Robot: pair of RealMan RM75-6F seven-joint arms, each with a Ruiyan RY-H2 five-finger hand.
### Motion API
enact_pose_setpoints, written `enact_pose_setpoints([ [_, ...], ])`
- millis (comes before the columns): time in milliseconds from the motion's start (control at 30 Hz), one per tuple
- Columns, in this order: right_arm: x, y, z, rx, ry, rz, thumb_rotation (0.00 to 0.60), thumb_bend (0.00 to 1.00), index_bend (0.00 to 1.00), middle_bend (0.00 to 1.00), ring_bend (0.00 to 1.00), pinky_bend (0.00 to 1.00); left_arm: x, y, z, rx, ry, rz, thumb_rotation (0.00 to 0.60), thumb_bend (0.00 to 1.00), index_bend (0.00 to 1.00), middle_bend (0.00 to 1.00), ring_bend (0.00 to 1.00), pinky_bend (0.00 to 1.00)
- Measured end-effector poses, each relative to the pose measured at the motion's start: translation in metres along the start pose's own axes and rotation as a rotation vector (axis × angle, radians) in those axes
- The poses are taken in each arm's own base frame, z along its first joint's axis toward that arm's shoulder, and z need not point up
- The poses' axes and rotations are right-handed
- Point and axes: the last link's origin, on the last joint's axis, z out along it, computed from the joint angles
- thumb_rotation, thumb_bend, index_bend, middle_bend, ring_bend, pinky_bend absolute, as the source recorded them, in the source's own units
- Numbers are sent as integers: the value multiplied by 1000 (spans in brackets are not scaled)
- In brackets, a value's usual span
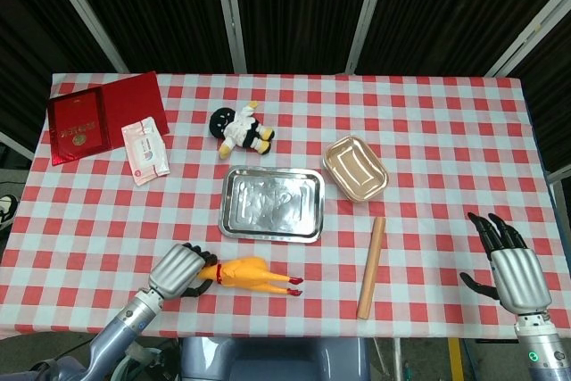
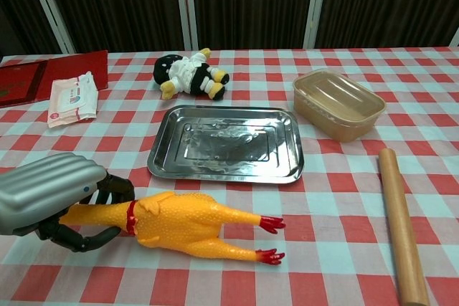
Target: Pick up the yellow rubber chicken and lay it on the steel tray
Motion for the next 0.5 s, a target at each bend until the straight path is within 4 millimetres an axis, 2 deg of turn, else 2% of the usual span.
enact_pose_setpoints([
  [100, 0, -1, 1, 5, -1, -2, 600, 185, 61, 175, 106, 206, 5, 0, 1, -22, 38, 3, 600, 569, 575, 597, 534, 572],
  [200, 1, -2, 1, 18, -2, 3, 600, 185, 61, 175, 109, 206, 13, -1, 3, -47, 83, 11, 600, 609, 625, 644, 569, 599],
  [500, 13, -27, 5, 141, -30, 134, 600, 186, 61, 175, 109, 206, 57, -16, 17, -84, 198, 67, 600, 616, 642, 665, 586, 620],
])
